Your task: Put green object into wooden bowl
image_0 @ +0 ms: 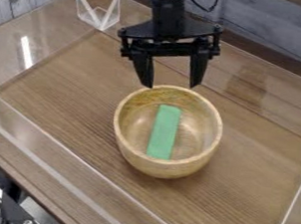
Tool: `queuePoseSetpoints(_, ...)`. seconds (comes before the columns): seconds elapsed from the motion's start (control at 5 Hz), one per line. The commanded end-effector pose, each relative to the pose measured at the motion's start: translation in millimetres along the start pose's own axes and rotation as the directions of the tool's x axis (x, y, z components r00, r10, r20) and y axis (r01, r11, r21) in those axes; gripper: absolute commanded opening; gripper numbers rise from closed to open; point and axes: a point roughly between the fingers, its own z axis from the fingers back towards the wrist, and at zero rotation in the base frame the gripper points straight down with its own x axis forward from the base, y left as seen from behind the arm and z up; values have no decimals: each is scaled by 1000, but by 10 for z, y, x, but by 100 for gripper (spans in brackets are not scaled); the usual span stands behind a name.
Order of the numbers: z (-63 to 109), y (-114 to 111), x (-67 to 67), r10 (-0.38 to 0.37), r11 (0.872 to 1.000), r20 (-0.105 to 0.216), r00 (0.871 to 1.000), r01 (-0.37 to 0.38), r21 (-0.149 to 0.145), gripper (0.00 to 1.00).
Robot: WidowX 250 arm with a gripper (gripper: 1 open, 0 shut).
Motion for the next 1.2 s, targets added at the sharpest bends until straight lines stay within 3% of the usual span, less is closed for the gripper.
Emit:
queuePoseSetpoints(0.0,219,-137,30,-10,1000,52,999,11,-27,100)
queuePoseSetpoints(0.2,288,-176,-28,-10,1000,52,999,11,-27,100)
queuePoseSetpoints(0.6,239,-103,-98,-48,998,46,998,49,-27,100)
queuePoseSetpoints(0.8,138,-44,-148,-17,1000,44,999,18,-22,100)
queuePoseSetpoints(1.0,83,-83,-144,-86,996,33,996,87,-33,100)
